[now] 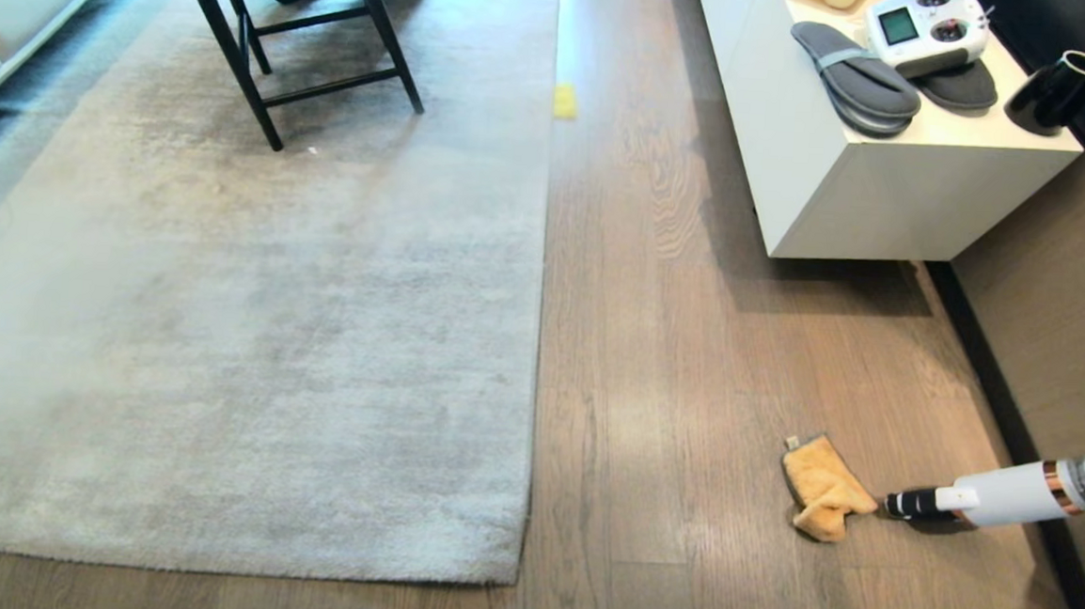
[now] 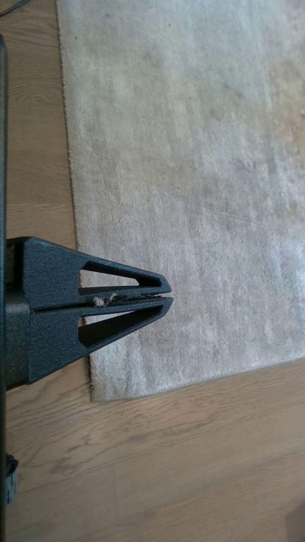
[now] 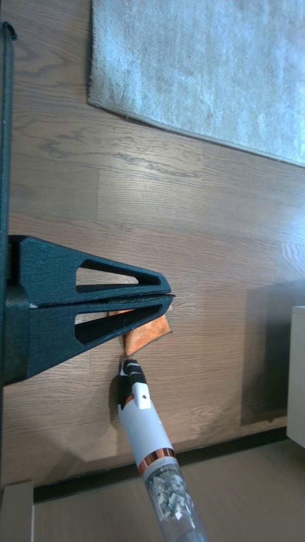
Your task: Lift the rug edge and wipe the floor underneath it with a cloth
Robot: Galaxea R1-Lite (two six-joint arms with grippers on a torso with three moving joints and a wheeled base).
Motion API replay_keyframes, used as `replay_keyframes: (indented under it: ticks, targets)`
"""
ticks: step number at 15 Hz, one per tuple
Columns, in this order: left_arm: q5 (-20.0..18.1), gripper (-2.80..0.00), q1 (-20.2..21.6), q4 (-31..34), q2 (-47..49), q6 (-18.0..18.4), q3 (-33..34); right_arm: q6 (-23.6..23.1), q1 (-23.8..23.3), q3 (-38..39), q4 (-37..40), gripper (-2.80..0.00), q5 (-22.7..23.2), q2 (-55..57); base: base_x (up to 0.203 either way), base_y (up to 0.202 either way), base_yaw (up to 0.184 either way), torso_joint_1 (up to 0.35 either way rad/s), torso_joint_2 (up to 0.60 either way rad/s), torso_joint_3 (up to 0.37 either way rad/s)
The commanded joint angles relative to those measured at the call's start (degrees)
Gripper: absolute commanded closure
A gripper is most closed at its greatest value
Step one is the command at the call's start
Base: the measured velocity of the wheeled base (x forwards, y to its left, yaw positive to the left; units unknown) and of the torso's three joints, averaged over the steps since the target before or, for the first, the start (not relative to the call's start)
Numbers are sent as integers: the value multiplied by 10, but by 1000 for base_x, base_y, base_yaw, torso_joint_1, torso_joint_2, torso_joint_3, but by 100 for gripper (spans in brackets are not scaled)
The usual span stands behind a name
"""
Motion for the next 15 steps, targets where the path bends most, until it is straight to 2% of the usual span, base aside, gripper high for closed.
replay_keyframes:
  ticks: [1,7,15]
  targets:
    - [0,0,0,0,0,-1,0,0,0,0,-1,0,0,0,0,0,0,4,-1,207]
    - [1,0,0,0,0,-14,0,0,0,0,-1,0,0,0,0,0,0,3,2,203]
    - [1,0,0,1,0,-14,0,0,0,0,-1,0,0,0,0,0,0,1,2,202]
